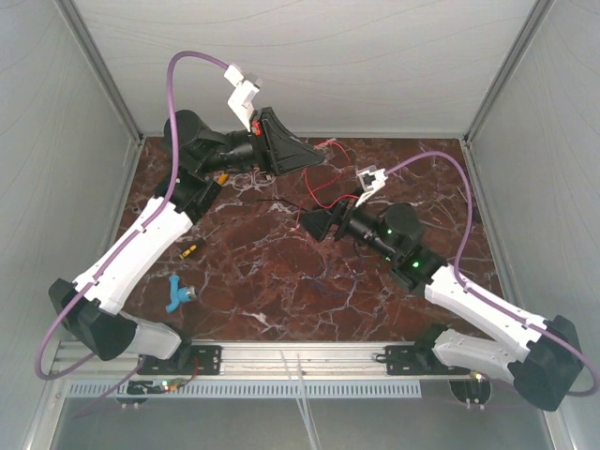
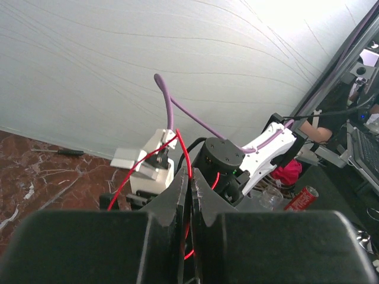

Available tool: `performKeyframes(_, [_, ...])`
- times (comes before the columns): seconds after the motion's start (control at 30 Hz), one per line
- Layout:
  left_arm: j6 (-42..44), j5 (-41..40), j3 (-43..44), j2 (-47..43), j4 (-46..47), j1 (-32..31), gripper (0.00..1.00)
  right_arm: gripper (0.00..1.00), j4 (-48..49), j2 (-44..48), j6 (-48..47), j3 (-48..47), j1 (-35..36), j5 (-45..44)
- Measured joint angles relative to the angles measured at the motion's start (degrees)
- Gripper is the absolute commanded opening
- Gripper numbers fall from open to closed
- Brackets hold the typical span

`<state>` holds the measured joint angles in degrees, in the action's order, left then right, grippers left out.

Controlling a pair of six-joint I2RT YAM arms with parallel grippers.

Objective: Zip-tie the wires
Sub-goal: Pick up the cable at the center of the board.

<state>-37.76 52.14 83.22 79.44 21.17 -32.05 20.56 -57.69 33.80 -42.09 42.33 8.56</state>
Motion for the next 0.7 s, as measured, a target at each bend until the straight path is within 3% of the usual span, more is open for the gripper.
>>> performKeyframes(0.37, [0.20,-1.07,0.00,0.13,0.42,0.00,0.00,0.75,2.21,-1.70,1.44,0.00,2.56,-0.20])
performKeyframes(0.7, [1.36,-2.23,0.00,0.13,0.26,0.00,0.00,0.57,-3.45,1.70,0.94,0.13,2.58,-3.34])
